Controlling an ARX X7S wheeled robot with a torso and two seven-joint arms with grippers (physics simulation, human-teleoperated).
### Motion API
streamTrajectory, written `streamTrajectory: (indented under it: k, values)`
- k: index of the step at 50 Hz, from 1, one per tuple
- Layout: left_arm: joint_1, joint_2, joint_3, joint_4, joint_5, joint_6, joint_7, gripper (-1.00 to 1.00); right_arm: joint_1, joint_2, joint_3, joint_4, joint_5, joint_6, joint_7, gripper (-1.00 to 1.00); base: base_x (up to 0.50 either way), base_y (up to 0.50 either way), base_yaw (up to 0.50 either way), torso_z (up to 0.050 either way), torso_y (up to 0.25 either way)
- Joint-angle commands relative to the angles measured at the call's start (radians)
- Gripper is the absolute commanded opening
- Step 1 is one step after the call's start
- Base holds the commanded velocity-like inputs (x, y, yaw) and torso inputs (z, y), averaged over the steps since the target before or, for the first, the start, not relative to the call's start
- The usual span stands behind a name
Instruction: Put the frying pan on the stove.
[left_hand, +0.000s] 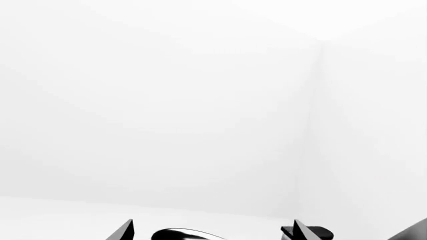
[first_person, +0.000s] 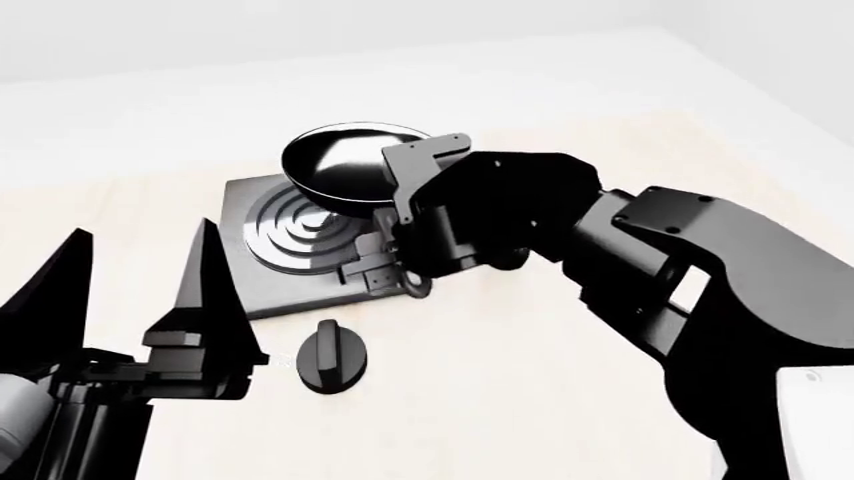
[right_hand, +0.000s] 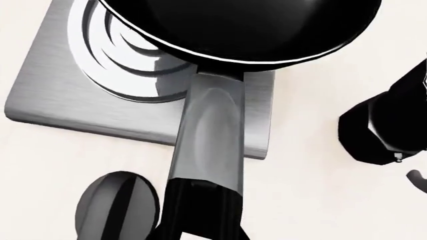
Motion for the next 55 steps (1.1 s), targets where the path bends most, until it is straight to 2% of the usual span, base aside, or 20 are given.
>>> streamTrajectory:
  k: [1, 40, 55]
  values:
    - [-0.001, 0.002, 0.004, 0.002, 0.003, -0.003, 0.0, 1.0, 0.011, -0.004, 0.032, -0.049, -0.105, -0.018, 0.008, -1.0, 0.0, 0.0, 0.0, 0.0, 0.0]
    - [0.001, -0.006, -0.006, 0.0, -0.009, 0.009, -0.001, 1.0, -0.007, -0.004, 0.041, -0.149, -0.21, -0.004, -0.014, -1.0, 0.0, 0.0, 0.0, 0.001, 0.001]
    - [0.007, -0.009, -0.009, -0.002, -0.01, 0.016, -0.001, 1.0, -0.04, -0.004, 0.044, -0.123, -0.251, -0.015, -0.048, -1.0, 0.0, 0.0, 0.0, 0.0, 0.001]
